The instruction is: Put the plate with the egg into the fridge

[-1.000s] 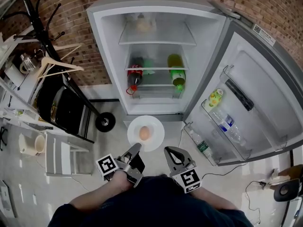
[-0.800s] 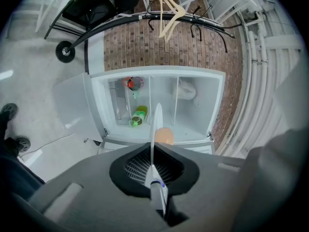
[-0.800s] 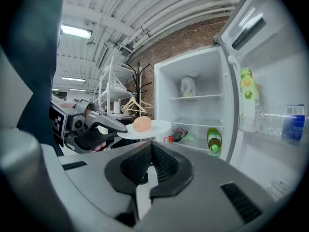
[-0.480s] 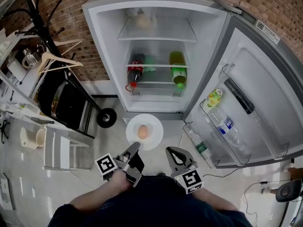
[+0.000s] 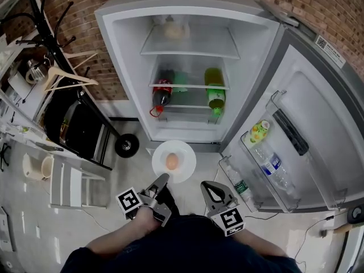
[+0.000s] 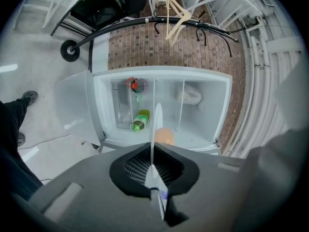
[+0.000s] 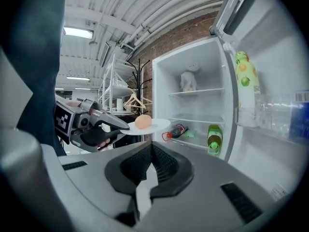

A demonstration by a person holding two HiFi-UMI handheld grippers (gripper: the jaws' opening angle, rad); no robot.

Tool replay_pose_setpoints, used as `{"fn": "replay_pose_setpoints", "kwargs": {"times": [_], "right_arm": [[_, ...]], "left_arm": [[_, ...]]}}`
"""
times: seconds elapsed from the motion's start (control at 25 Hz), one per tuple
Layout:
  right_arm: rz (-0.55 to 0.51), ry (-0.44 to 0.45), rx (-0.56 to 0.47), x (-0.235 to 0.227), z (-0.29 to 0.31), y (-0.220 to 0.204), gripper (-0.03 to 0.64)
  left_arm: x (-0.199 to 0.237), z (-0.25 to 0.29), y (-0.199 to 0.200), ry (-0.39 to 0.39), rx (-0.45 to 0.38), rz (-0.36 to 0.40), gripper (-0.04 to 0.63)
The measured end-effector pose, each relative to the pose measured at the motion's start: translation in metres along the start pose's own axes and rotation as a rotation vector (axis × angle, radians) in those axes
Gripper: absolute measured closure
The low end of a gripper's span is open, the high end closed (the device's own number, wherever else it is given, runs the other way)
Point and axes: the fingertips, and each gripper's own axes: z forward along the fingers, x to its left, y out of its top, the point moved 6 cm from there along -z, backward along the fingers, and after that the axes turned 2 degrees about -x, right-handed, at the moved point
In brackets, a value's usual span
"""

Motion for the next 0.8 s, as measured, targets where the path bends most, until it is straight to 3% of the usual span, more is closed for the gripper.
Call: {"fn": "replay_pose_setpoints", "kwargs": {"times": [0.8], "right_arm": [[0.035,-0.179,0.018,-0.051,0.123,0.033,0.607]], "left_arm": [[-0.023,0.124,0.11,-0.038,0.17,0.01,0.58]]}}
